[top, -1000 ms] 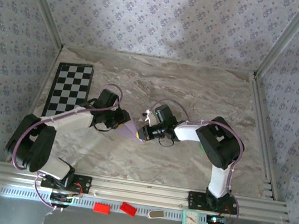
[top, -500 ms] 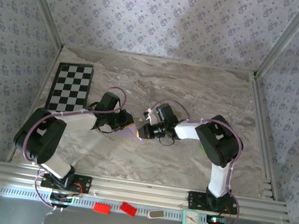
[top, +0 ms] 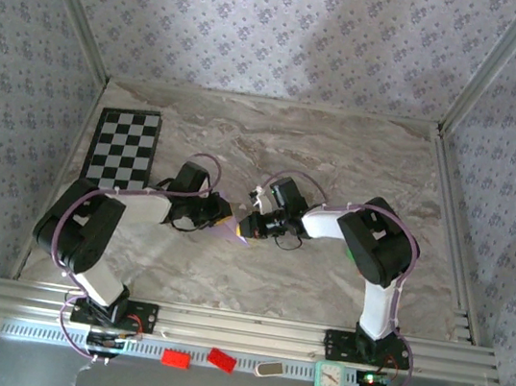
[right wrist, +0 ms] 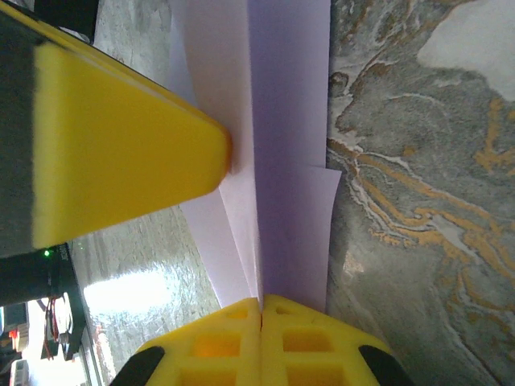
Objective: Fold a paper plane with a square sheet of paper (pick it up from the middle)
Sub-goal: Fourth fold the wing at the center of the table.
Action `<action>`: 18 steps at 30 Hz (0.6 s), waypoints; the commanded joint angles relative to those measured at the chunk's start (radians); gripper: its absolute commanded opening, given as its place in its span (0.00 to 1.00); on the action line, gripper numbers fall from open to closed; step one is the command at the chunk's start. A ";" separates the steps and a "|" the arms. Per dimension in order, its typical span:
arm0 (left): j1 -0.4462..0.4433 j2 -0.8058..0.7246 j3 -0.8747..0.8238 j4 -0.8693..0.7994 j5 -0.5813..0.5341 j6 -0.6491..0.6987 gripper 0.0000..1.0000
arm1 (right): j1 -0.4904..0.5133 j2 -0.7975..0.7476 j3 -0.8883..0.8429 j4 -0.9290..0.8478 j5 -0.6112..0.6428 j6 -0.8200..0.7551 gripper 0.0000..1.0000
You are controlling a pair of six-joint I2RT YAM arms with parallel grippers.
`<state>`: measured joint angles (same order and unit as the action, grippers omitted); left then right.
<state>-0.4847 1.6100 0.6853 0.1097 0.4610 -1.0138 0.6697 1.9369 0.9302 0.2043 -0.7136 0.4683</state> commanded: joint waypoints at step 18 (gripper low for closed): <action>-0.006 0.036 0.020 0.020 0.016 0.007 0.17 | -0.017 -0.045 0.023 -0.147 -0.023 0.018 0.18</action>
<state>-0.4847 1.6390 0.6853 0.1173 0.4614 -1.0142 0.6655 1.9289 0.9539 0.1364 -0.7296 0.4801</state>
